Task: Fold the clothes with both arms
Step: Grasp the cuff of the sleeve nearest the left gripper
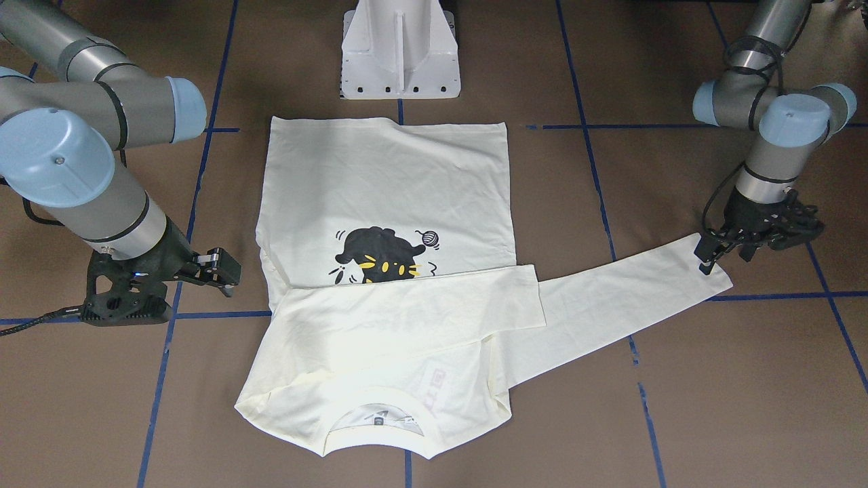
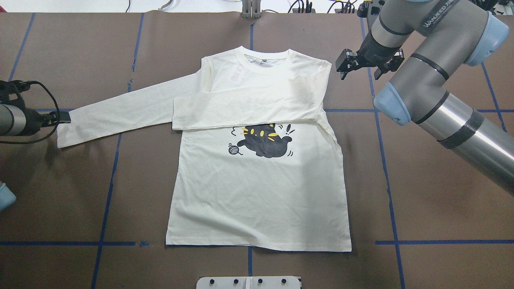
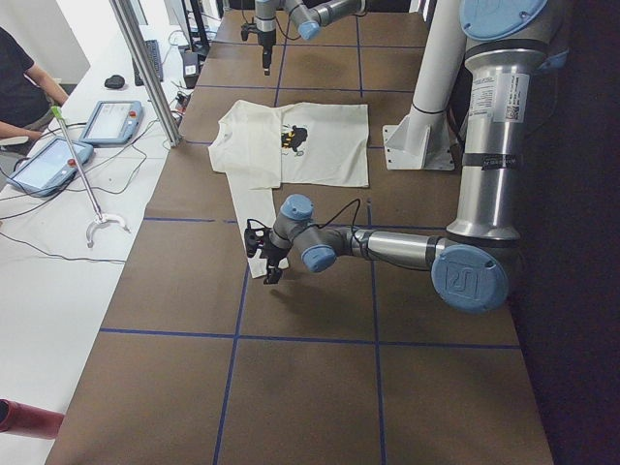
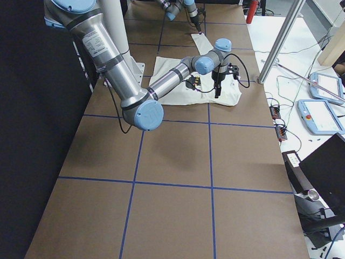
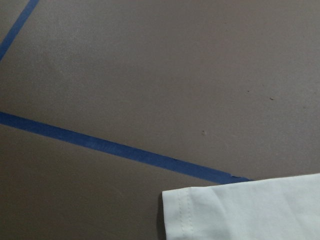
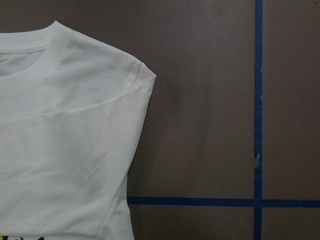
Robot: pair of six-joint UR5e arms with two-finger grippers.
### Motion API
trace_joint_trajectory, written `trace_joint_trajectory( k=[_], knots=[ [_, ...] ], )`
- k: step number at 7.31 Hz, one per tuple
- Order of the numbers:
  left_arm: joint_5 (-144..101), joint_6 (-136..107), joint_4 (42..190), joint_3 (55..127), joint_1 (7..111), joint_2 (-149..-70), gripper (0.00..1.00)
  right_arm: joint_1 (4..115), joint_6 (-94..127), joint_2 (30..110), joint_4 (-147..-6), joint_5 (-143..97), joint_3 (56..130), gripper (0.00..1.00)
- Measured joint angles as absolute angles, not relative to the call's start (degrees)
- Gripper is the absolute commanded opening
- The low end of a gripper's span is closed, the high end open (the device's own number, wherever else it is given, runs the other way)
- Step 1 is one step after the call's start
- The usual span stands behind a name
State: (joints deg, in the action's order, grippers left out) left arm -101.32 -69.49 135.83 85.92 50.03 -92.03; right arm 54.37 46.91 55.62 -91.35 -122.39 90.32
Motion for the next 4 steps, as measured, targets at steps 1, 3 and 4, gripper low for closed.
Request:
trace_joint_trajectory(
  k=[1, 3, 4],
  knots=[
    [-101.4, -69.5, 135.9, 85.9, 49.9, -92.1, 1.00, 54.4, 46.9, 55.7, -91.3, -122.6, 90.3, 1.00],
    [-101.5, -69.5, 135.8, 85.9, 49.7, -92.1, 1.00, 54.4, 46.9, 55.7, -91.3, -122.7, 90.3, 1.00],
    [-101.6, -69.5, 135.8, 85.9, 49.4, -92.1, 1.00, 54.3, 46.9, 55.7, -91.3, -122.7, 90.3, 1.00]
  ],
)
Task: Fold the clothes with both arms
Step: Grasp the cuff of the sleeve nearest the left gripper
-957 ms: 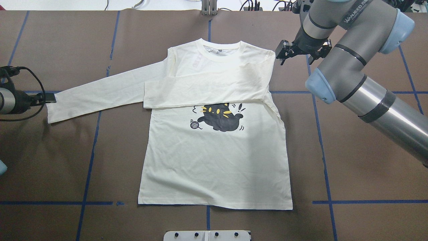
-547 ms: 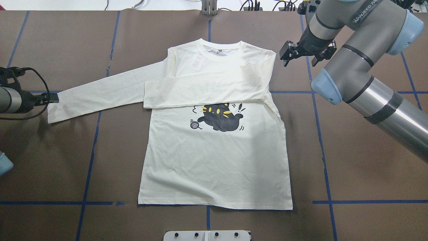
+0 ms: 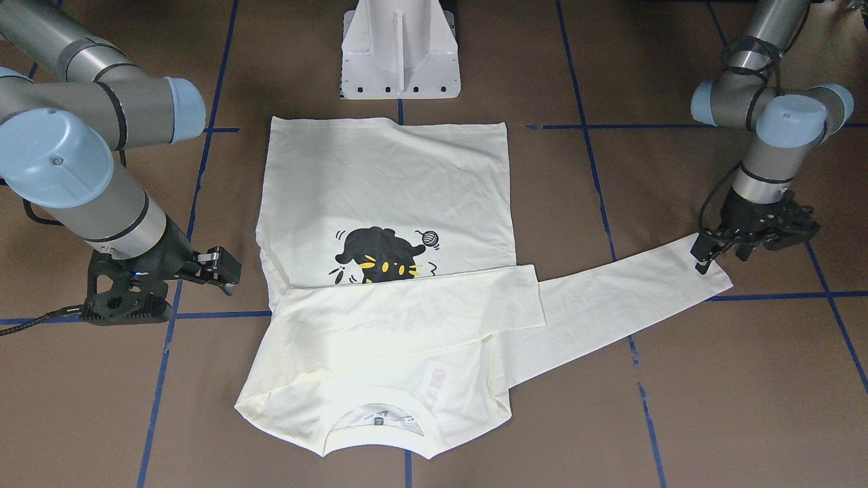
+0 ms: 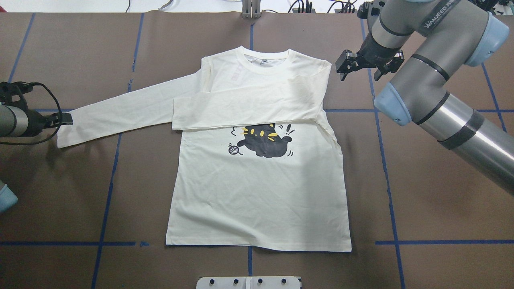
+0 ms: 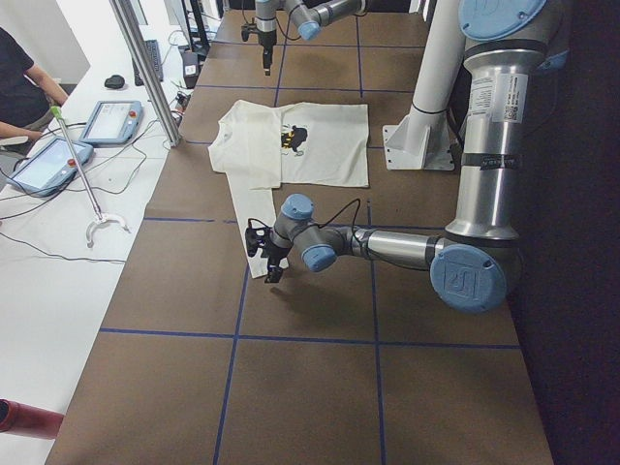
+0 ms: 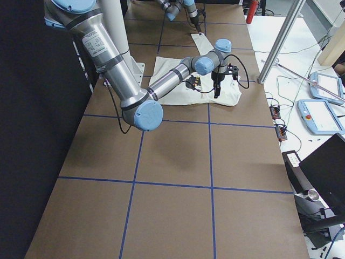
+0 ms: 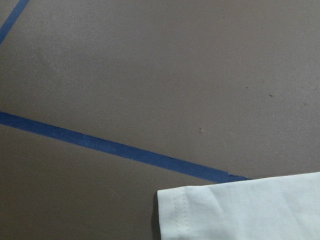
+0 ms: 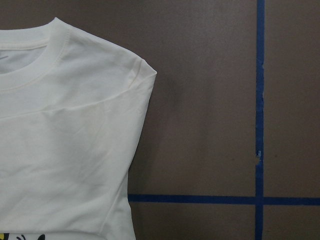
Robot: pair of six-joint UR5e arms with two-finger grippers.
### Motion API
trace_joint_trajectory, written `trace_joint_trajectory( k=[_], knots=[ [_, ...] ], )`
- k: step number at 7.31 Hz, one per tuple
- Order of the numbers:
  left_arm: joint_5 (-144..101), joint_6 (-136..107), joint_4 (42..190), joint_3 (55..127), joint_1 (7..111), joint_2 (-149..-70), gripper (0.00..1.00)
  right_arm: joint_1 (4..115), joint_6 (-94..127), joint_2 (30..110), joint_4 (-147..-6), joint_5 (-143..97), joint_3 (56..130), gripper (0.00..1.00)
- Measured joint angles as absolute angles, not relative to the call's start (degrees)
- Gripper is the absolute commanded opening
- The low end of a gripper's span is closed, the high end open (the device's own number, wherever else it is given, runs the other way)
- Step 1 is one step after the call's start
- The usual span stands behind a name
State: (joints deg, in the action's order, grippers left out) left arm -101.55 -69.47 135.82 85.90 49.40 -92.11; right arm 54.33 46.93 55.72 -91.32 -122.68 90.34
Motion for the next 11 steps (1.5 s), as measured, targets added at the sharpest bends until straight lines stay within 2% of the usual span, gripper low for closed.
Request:
trace_joint_trajectory(
  k=[1, 2, 3, 5, 7, 8, 9, 10, 11],
  knots=[
    [-101.6, -69.5, 135.8, 85.9, 49.1, -92.1, 0.92, 54.3, 46.9, 55.7, -91.3, -122.6, 90.3, 1.00],
    [-101.6, -69.6, 135.9, 86.0, 49.0, -92.1, 0.75, 54.3, 46.9, 55.7, -91.3, -122.6, 90.2, 1.00],
    [-101.6, -69.7, 135.9, 86.1, 49.0, -92.1, 0.64, 54.2, 46.9, 55.7, -91.3, -122.6, 90.2, 1.00],
    [-101.6, -69.8, 135.8, 86.3, 49.0, -92.1, 0.57, 54.2, 47.0, 55.6, -91.3, -122.6, 90.2, 1.00],
    [-101.6, -69.9, 135.8, 86.1, 49.0, -92.0, 0.58, 54.2, 47.0, 55.6, -91.3, -122.6, 90.2, 1.00],
    [-101.6, -69.9, 135.8, 86.1, 49.0, -92.0, 0.49, 54.2, 46.9, 55.6, -91.3, -122.6, 90.2, 1.00],
    [-101.6, -69.9, 135.8, 86.1, 49.0, -92.0, 0.30, 54.2, 46.9, 55.7, -91.3, -122.6, 90.2, 1.00],
    [-101.7, -69.9, 135.7, 86.2, 49.0, -92.0, 0.16, 54.2, 46.9, 55.7, -91.3, -122.6, 90.3, 1.00],
    [-101.7, -69.9, 135.6, 86.4, 49.0, -92.0, 0.11, 54.2, 46.9, 55.8, -91.3, -122.6, 90.3, 1.00]
  ],
)
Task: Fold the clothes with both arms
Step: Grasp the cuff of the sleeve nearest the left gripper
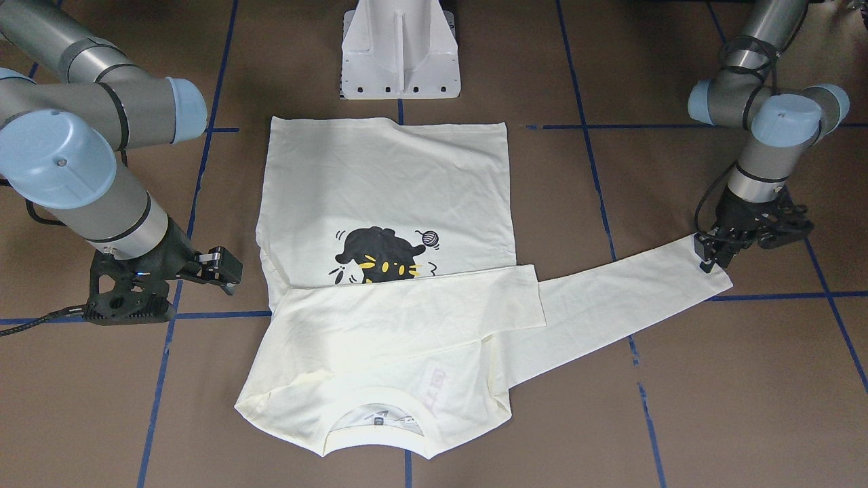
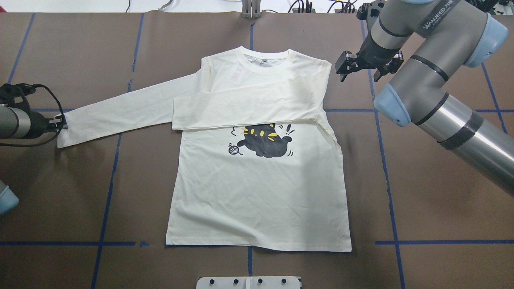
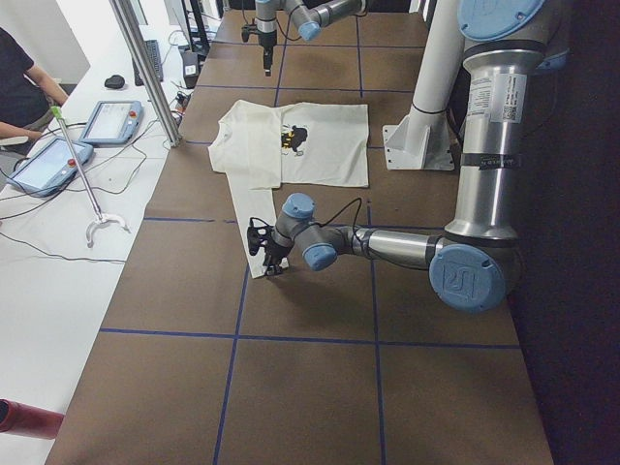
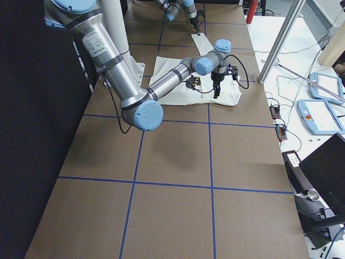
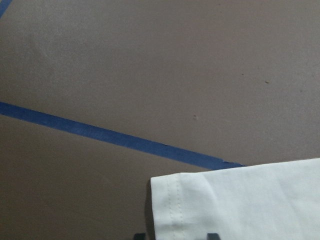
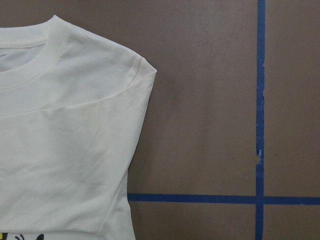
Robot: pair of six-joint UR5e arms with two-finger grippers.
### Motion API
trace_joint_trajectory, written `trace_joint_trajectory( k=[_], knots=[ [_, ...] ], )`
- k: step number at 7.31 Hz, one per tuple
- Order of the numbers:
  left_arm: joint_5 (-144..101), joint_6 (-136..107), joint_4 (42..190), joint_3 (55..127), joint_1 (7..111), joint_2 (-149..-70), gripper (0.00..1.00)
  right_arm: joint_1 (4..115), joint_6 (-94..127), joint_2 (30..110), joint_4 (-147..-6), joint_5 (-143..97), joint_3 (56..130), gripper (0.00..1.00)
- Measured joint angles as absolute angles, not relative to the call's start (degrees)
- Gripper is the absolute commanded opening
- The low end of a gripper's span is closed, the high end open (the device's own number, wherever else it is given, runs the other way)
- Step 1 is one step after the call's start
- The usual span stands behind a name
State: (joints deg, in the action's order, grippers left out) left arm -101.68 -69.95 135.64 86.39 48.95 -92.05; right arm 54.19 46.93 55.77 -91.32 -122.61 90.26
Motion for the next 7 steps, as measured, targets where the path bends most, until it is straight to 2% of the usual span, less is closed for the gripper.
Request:
trace_joint_trajectory(
  k=[2, 3, 7],
  knots=[
    [-101.7, -69.9, 135.5, 86.6, 49.0, -92.1, 0.08, 54.2, 46.9, 55.9, -91.3, -122.6, 90.2, 1.00],
    [-101.7, -69.9, 135.5, 86.6, 49.0, -92.1, 0.00, 54.2, 46.9, 55.9, -91.3, -122.6, 90.2, 1.00],
    [-106.2, -70.0, 133.8, 90.2, 48.9, -92.3, 0.00, 54.3, 46.9, 56.5, -91.2, -122.7, 90.2, 1.00]
  ],
)
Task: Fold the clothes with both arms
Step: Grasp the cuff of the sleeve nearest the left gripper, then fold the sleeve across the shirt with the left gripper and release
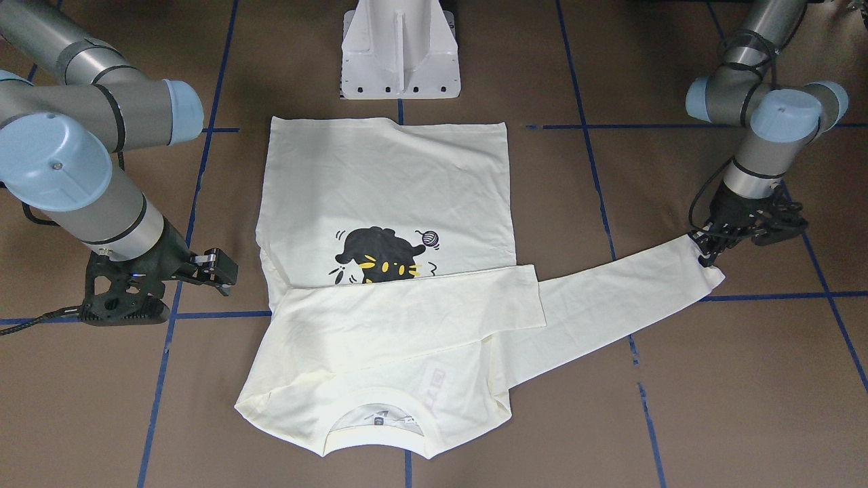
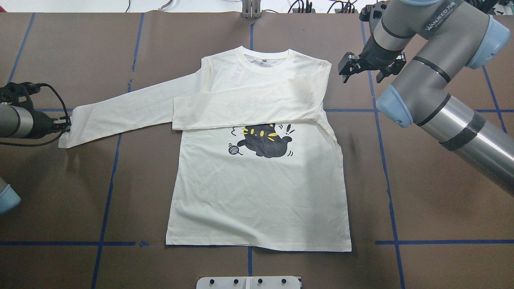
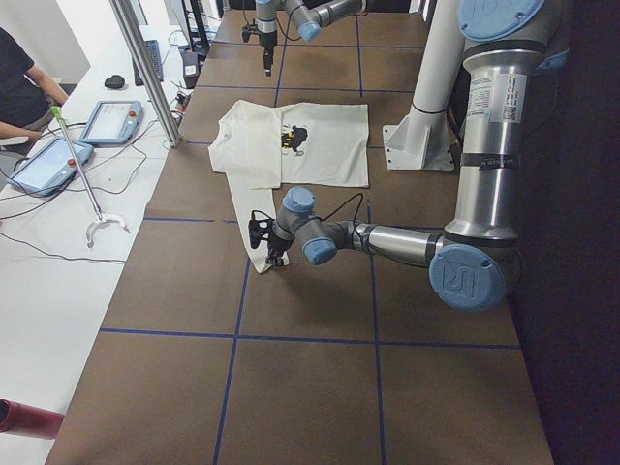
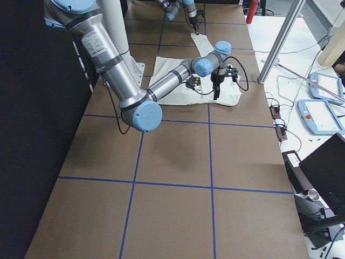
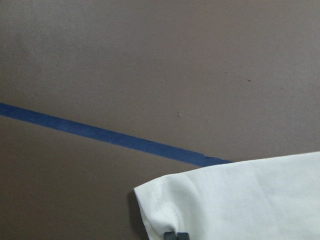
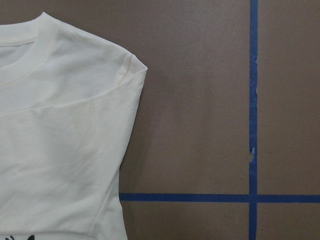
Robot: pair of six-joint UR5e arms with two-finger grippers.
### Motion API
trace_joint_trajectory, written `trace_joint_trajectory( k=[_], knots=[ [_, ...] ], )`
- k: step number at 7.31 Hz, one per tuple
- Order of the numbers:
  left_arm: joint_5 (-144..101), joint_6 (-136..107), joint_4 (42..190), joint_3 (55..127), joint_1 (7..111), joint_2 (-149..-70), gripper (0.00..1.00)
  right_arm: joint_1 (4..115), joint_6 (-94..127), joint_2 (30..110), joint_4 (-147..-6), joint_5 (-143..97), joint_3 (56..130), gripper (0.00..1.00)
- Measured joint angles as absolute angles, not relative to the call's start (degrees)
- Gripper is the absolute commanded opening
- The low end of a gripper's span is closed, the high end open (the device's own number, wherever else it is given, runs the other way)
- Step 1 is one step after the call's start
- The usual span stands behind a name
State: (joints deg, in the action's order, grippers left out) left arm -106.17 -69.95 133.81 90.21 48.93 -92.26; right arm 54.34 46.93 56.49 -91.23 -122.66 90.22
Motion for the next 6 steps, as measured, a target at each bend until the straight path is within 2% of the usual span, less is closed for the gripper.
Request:
trace_joint_trajectory(
  k=[3, 6],
  knots=[
    [-108.0, -70.2, 121.0, 97.5, 48.9, -97.3, 0.00, 54.6, 46.9, 56.9, -91.3, -122.8, 90.5, 1.00],
    [-109.9, -75.1, 102.2, 101.2, 48.7, -113.3, 0.00, 56.5, 45.3, 65.0, -91.2, -122.9, 96.3, 1.00]
  ],
)
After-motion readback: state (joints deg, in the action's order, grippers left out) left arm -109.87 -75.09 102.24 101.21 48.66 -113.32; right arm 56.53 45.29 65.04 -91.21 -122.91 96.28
